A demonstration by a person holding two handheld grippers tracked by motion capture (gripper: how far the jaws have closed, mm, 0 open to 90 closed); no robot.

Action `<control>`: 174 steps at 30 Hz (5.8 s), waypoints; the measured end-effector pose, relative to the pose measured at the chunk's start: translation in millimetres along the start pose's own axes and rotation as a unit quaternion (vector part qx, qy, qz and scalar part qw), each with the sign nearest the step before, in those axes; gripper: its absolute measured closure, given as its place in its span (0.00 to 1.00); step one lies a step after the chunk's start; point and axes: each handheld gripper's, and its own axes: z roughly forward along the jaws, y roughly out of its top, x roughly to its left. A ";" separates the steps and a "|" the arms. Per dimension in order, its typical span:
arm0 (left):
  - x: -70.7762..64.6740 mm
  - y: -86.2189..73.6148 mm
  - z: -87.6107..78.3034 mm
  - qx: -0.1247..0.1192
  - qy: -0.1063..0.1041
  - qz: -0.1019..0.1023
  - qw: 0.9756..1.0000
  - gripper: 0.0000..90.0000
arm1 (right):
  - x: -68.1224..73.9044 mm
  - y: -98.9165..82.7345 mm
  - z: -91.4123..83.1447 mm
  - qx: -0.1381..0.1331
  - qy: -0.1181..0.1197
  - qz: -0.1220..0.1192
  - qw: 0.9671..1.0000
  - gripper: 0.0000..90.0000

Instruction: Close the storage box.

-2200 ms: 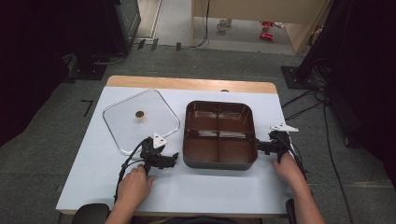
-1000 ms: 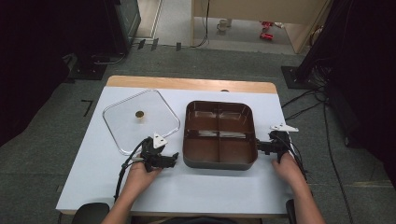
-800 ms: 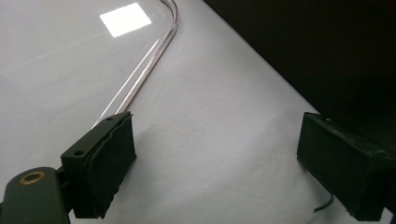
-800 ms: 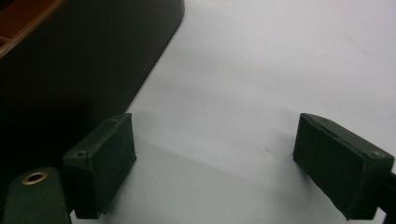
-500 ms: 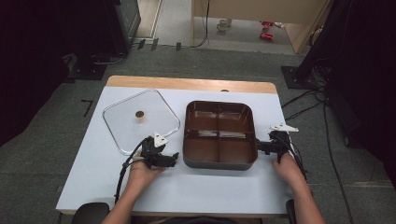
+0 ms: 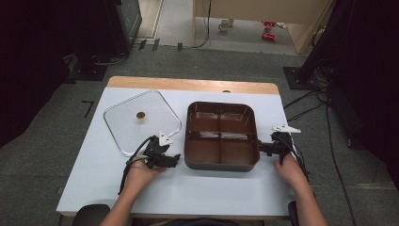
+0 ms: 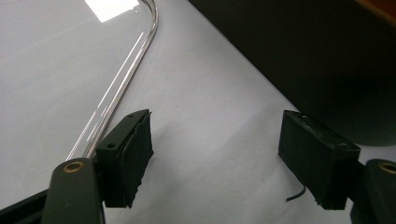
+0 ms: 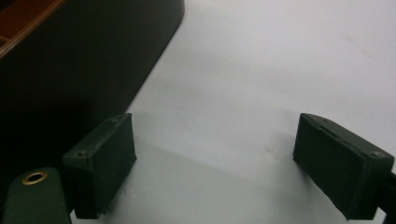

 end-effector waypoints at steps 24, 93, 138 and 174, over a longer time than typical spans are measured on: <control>27.3 0.7 -22.3 -0.016 -0.021 -0.038 0.999 0.36 | 0.0 0.0 0.0 0.000 0.000 0.000 1.000 0.14; 112.4 37.6 -37.9 -0.035 -0.003 -0.086 0.996 0.36 | -0.1 -0.1 0.0 0.000 0.000 -0.001 1.000 0.14; 166.2 26.0 11.5 -0.015 0.067 -0.105 0.992 0.58 | -0.1 -0.1 0.0 -0.001 0.000 0.000 1.000 0.14; 157.5 48.3 -27.5 -0.051 0.044 -0.113 0.991 0.66 | -0.1 -0.1 0.1 -0.001 0.000 0.000 1.000 0.14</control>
